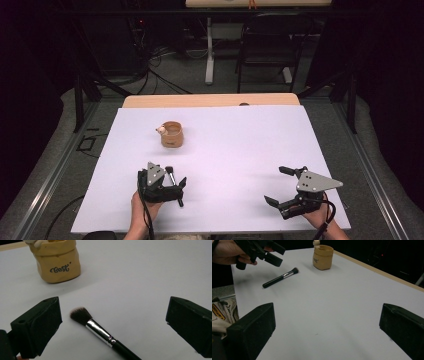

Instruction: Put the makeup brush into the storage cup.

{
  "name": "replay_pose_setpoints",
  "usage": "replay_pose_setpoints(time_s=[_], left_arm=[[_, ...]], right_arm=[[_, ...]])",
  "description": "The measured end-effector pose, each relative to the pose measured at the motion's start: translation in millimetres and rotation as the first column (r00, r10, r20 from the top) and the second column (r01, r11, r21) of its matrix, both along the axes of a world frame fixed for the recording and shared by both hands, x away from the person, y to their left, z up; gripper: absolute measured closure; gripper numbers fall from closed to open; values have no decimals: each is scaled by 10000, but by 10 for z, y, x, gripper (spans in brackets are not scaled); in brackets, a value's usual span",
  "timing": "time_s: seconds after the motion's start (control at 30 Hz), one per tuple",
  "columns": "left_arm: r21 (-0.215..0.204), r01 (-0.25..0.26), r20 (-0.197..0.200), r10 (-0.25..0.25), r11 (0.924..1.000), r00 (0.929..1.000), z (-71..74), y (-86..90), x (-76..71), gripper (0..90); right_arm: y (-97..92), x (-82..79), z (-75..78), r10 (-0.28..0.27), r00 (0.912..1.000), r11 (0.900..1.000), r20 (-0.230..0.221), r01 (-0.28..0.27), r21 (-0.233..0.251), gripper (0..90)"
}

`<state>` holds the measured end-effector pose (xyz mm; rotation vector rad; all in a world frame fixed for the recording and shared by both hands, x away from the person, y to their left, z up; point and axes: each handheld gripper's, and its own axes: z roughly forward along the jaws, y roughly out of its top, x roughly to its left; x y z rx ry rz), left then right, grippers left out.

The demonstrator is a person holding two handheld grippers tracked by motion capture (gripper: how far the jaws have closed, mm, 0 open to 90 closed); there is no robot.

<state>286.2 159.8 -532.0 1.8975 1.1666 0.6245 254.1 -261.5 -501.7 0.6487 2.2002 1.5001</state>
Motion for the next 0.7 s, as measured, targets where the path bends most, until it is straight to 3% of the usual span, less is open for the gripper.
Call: replay_pose_setpoints(time_s=[0.17, 0.37, 0.4, 0.53, 0.7], left_arm=[[17, -534, -91, 535, 9986, 9985, -32, -33, 15, 4], [88, -1264, -252, 1266, 9919, 9916, -51, -60, 17, 5], [106, -1583, -361, 1586, 9873, 9867, -59, -76, 14, 5], [144, -2058, -890, 2063, 9785, 9744, -66, -112, 13, 22], [194, -2682, -1968, 2667, 9632, 9435, -18, -123, 43, 76]], right_arm=[[4, -6, 3, 47, 10000, 10000, 7, -47, 20, 0], [8, -10, 8, 99, 9999, 9999, 30, -99, 37, 1], [11, -9, 9, 108, 9999, 9999, 29, -108, 31, 1], [16, -14, 16, 175, 9998, 9998, 23, -175, 8, 1], [20, -29, 28, 209, 9998, 9998, 69, -209, 47, 2]])
